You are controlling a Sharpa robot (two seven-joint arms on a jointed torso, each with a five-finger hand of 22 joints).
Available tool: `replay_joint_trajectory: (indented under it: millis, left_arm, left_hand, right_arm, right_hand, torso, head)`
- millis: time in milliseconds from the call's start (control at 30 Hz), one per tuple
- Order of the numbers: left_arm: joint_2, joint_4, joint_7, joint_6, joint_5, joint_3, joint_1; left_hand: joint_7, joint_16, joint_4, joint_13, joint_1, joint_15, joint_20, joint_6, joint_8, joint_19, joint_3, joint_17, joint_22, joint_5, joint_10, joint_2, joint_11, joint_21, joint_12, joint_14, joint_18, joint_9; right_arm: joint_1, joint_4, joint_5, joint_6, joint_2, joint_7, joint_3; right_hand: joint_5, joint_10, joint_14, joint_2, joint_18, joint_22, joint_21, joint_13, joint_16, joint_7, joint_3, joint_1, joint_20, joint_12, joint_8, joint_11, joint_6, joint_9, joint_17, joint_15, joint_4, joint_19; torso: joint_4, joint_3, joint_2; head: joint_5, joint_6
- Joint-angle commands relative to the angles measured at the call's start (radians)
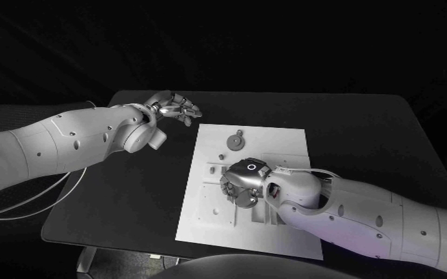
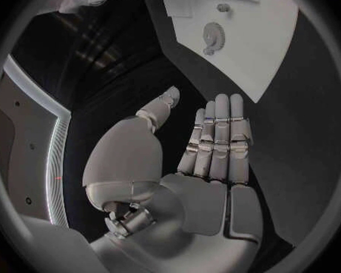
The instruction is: Assemble the parts on the task board
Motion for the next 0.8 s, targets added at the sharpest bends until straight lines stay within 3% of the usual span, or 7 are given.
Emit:
replay_joint_trajectory:
  millis: [33,400,567,800]
  left_arm:
    - [0.0,0.002,0.007,0.005,0.001,0.001,0.001]
    - [0.0,0.002,0.007,0.006,0.001,0.001,0.001]
    - [-0.001,0.002,0.007,0.005,0.001,0.001,0.001]
    - [-0.001,0.002,0.006,0.005,0.001,0.001,0.001]
  left_hand:
    - [0.003,-0.006,-0.006,-0.002,0.005,0.003,0.0,0.0,0.002,0.007,0.0,0.002,0.002,-0.001,-0.002,0.001,0.003,-0.003,0.0,0.005,0.015,-0.002]
    - [0.003,-0.006,-0.006,-0.002,0.005,0.003,0.0,0.0,0.003,0.007,0.0,0.003,0.002,-0.001,-0.002,0.002,0.003,-0.004,0.0,0.005,0.015,-0.002]
    - [0.003,-0.007,-0.006,-0.002,0.006,0.003,0.0,0.0,0.003,0.007,-0.001,0.003,0.002,-0.001,-0.002,0.002,0.003,-0.004,0.0,0.005,0.015,-0.002]
    - [0.003,-0.007,-0.006,-0.003,0.006,0.003,0.0,0.0,0.003,0.007,-0.001,0.004,0.002,-0.001,-0.002,0.002,0.003,-0.004,0.0,0.005,0.015,-0.002]
  right_arm:
    - [-0.002,-0.001,-0.013,0.004,0.003,0.008,0.0]
    - [-0.003,-0.016,-0.003,0.032,0.011,0.015,-0.003]
    - [-0.004,-0.019,0.0,0.043,0.012,0.013,-0.006]
    - [-0.004,-0.021,0.021,0.035,0.01,0.021,-0.007]
  right_hand:
    - [0.004,0.005,-0.003,0.009,0.029,0.015,0.001,0.001,-0.005,-0.001,0.0,-0.003,-0.01,-0.003,0.006,0.001,0.008,0.0,0.0,-0.006,0.003,-0.001]
    - [0.004,0.005,-0.003,0.009,0.029,0.015,0.001,0.001,-0.005,0.0,-0.001,-0.004,-0.01,-0.003,0.005,0.001,0.007,0.0,0.0,-0.006,0.003,-0.001]
    - [0.004,0.003,-0.005,0.007,0.029,0.015,0.0,0.0,-0.006,0.001,-0.002,-0.006,-0.009,-0.006,0.003,0.002,0.005,0.0,0.0,-0.005,0.003,-0.003]
    - [0.004,-0.01,-0.013,-0.017,0.029,0.015,-0.004,-0.003,-0.008,0.014,-0.012,-0.02,-0.004,-0.017,-0.017,0.011,-0.03,-0.002,0.002,0.003,0.005,-0.01]
  torso:
    - [0.0017,-0.0001,0.0]
    - [0.0001,-0.0011,0.0]
    - [-0.0005,0.0001,0.0]
    - [-0.0007,0.0005,0.0]
  head:
    - [0.002,-0.002]
    - [0.004,-0.005]
    - [0.004,-0.008]
    - [0.004,-0.01]
